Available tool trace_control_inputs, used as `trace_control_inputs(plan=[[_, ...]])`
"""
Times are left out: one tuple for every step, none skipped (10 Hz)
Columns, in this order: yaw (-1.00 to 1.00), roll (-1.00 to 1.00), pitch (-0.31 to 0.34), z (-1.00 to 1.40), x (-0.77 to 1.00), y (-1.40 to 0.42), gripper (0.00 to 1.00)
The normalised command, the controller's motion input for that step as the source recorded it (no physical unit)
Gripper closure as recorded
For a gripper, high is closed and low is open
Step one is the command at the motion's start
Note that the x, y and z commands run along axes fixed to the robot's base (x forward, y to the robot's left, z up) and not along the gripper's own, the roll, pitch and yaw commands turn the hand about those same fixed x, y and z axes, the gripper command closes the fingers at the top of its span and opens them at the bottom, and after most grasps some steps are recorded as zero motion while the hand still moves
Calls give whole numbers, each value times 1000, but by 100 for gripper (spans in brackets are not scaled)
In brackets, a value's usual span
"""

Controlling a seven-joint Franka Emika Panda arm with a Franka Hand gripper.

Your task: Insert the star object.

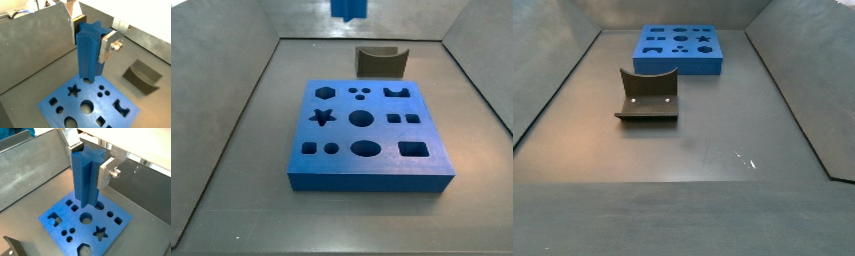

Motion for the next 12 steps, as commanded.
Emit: trace_control_inputs(plan=[[283,31,-20,-1000,-40,0,100],[169,6,-53,-1000,0,0,100],[89,0,-86,-1000,-3,0,100],[14,0,-100,-977,-43,0,100],[0,9,-99,-903,-86,0,100],[3,17,-100,-840,-91,0,100],[17,27,-110,-809,-120,0,100],[11,57,-99,-769,-91,0,100],[197,114,-140,-757,-206,0,100],[340,140,-121,-694,-166,0,100],[280,159,-60,-643,-120,-34,100],[251,161,-11,-643,-54,-63,100]])
